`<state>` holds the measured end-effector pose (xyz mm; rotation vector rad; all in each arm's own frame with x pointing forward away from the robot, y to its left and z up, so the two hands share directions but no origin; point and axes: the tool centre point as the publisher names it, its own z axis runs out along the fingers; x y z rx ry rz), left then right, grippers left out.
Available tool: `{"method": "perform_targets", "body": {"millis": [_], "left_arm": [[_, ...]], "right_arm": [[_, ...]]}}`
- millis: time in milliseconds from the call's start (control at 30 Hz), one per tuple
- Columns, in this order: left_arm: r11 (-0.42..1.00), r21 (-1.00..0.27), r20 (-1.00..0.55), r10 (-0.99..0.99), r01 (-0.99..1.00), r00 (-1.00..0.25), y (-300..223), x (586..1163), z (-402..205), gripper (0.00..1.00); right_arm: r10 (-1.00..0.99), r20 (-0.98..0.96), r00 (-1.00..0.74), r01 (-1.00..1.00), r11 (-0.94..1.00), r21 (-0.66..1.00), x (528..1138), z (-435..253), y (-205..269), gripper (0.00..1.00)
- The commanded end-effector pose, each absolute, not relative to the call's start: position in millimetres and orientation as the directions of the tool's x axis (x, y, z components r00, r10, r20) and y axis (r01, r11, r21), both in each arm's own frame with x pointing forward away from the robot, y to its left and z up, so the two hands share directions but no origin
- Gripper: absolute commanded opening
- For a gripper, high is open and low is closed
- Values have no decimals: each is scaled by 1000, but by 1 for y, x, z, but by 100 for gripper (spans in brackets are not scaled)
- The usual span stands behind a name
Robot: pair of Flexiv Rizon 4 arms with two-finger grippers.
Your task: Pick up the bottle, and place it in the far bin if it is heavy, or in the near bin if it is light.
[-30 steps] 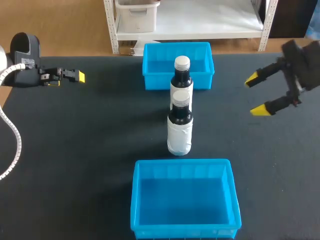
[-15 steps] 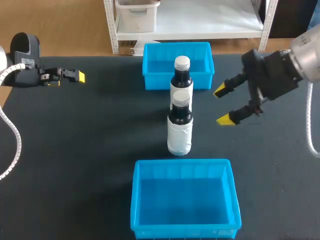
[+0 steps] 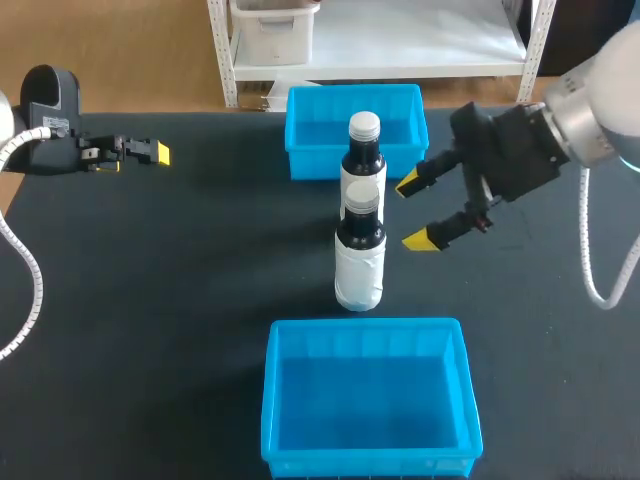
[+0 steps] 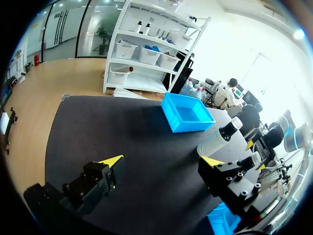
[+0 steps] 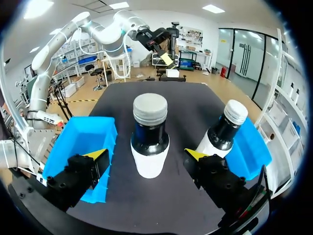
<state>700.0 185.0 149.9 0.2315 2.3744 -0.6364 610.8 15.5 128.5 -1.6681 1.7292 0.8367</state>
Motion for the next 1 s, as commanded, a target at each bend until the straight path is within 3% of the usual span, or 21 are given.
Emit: {"method": "perform_targets", "body": {"millis": [33, 1000], "left_arm": [[866, -383, -642, 0, 321, -767, 185, 700, 150, 100], [866, -383, -642, 0, 321, -767, 185, 700, 150, 100]], "right_arm": [[-623, -781, -41, -999, 9, 45, 614, 127, 27, 100], [-587, -807, -66, -997, 10, 74, 622, 119, 70, 100]]}}
